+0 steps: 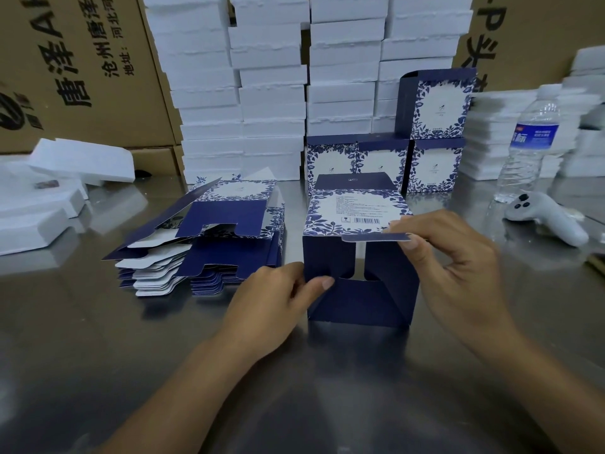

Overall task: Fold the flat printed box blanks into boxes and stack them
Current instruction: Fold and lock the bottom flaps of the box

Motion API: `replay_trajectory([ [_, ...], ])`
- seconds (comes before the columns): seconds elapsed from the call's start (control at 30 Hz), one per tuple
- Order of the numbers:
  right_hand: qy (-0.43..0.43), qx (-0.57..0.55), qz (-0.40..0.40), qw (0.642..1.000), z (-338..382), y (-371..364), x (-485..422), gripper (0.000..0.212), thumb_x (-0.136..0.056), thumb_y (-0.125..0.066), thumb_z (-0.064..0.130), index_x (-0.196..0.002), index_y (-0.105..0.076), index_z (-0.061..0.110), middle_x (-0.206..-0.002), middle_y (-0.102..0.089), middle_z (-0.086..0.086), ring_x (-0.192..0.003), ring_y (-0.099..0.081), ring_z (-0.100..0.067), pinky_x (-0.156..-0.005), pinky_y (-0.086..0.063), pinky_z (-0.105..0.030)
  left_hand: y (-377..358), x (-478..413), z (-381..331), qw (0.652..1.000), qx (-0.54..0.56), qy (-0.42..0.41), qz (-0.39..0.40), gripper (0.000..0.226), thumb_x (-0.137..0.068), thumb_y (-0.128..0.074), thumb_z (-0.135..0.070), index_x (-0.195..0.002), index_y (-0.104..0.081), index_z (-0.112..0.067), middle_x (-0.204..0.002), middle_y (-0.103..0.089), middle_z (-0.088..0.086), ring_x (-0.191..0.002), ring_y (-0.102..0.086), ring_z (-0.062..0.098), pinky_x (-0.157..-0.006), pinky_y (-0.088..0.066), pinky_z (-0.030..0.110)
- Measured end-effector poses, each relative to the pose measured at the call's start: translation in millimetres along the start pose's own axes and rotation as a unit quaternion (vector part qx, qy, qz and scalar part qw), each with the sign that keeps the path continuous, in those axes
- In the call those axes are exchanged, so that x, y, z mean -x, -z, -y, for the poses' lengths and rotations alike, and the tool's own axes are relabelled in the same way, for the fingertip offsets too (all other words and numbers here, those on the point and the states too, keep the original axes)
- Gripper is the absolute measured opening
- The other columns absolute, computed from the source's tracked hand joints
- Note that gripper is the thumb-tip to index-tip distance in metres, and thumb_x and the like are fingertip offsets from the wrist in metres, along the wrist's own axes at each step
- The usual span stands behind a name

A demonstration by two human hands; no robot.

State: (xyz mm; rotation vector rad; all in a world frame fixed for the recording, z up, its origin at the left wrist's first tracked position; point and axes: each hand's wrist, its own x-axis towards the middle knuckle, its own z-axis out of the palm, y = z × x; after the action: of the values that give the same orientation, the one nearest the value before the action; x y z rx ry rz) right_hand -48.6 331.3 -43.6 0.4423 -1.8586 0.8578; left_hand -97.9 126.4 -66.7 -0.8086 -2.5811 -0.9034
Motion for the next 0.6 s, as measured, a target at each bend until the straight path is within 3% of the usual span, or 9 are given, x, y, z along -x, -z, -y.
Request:
replay_trajectory([
  [0.1, 0.001, -0.003, 0.002, 1.000, 0.3, 0.4, -0.1, 0.037, -0.094, -0.045, 0.043, -0.086, -0.069, 0.015, -0.086, -0.063, 0.010, -0.082, -0.060, -0.020, -0.075, -0.046, -0.029, -2.5, 1.0, 3.1, 0.999, -0.041, -0.004, 0.032, 0.039, -0.086, -0.040, -0.060, -0.062, -0.037, -0.029, -0.053, -0.042, -0.009, -0.051, -0.042, 0.006, -0.047, -0.024, 0.020],
  [0.27, -0.002, -0.002, 0.002, 1.000, 0.0, 0.4, -0.6, 0.035, -0.094, -0.044, 0.045, -0.087, -0.067, 0.018, -0.085, -0.062, 0.013, -0.081, -0.058, -0.015, -0.075, -0.044, -0.022, -3.1, 0.7, 1.7, 0.999, -0.035, -0.021, 0.021, 0.038, -0.090, -0.048, -0.050, -0.059, -0.033, -0.034, -0.046, -0.037, -0.011, -0.045, -0.039, 0.005, -0.046, -0.028, 0.018],
  [0.47, -0.006, 0.002, 0.005, 1.000, -0.2, 0.8, -0.7, 0.043, -0.093, -0.044, 0.045, -0.086, -0.070, 0.012, -0.085, -0.063, 0.010, -0.081, -0.058, -0.016, -0.075, -0.044, -0.023, -1.1, -1.3, 4.7, 0.998, -0.022, 0.005, 0.053, 0.040, -0.086, -0.049, -0.054, -0.060, -0.039, -0.025, -0.048, -0.039, -0.007, -0.047, -0.041, 0.007, -0.046, -0.025, 0.020],
  [0.6, -0.005, 0.005, 0.006, 1.000, 0.8, 0.3, -1.0, 0.044, -0.094, -0.044, 0.046, -0.086, -0.070, 0.011, -0.084, -0.063, 0.010, -0.082, -0.058, -0.016, -0.075, -0.044, -0.024, -1.2, -0.7, 6.3, 0.994, -0.063, 0.018, 0.083, 0.043, -0.086, -0.051, -0.056, -0.059, -0.046, -0.023, -0.054, -0.052, -0.004, -0.051, -0.047, 0.008, -0.048, -0.027, 0.024],
])
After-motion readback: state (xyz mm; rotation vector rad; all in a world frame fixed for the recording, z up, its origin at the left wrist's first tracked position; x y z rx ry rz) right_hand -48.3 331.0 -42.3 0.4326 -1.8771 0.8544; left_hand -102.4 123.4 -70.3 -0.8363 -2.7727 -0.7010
